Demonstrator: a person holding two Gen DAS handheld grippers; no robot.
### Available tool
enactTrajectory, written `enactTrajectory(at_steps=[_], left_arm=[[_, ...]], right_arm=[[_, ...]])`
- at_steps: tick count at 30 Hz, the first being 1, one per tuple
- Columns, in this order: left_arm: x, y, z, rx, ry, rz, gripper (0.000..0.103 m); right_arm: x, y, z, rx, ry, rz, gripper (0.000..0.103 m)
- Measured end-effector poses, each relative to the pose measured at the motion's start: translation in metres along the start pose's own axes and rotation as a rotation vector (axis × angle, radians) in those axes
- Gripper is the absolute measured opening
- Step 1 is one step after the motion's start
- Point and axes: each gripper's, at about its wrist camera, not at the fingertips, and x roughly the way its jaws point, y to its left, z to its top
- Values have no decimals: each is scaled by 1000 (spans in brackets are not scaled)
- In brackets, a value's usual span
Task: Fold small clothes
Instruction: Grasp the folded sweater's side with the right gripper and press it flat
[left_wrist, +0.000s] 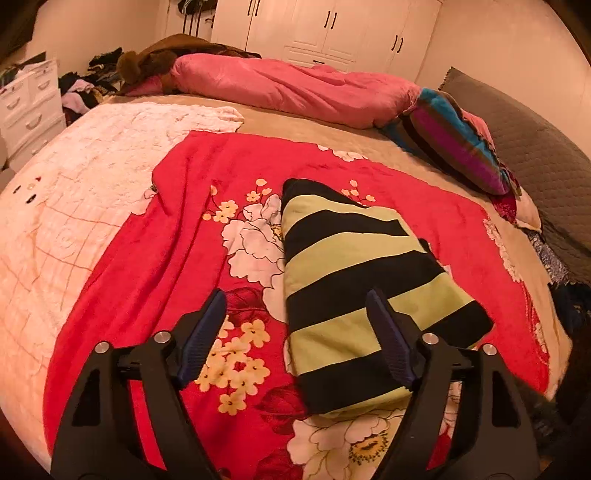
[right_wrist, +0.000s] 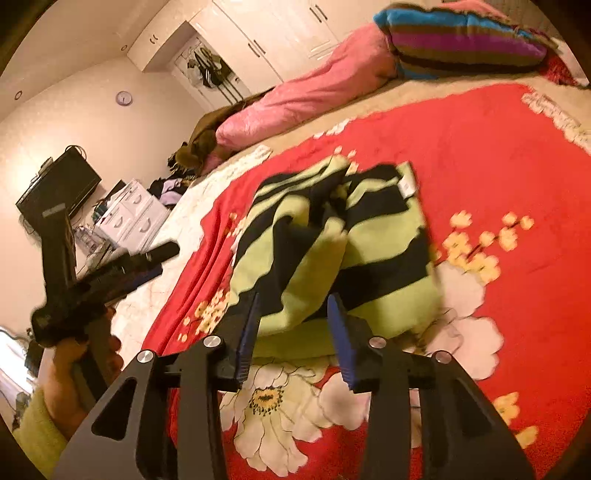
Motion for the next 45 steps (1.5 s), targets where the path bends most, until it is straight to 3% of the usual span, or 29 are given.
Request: enactTrajectory(at_steps=[4, 6, 11, 17, 28, 33, 35, 39, 41, 45], left_arm=[[4, -4, -7, 14, -1, -6, 78], [8, -8, -12, 40, 0, -3, 79], [16, -12, -24, 65, 8, -14, 81], [21, -18, -29, 106, 16, -33, 83], [28, -12, -35, 118, 15, -69, 87], [35, -11, -38, 115, 35, -78, 87], [38, -13, -39, 121, 43, -82, 87], [42, -14, -40, 125, 57, -87, 88], [44, -13, -41, 124, 64, -84, 88], [45, -9, -39, 106, 77, -93, 89]], right_arm=[[-9, -9, 26, 41, -29, -10, 60], [-7, -12, 44, 51, -21, -13, 64], [13, -19, 83, 71, 29, -9, 65], [62, -20, 116, 105, 149, 22, 67], [143, -35, 116, 188, 401, 3, 73], [155, -40, 111, 208, 411, 1, 75], [154, -33, 111, 159, 406, -12, 72], [153, -14, 109, 32, 388, -56, 56], [153, -4, 107, -32, 390, -38, 40], [148, 11, 106, -124, 375, -30, 24]])
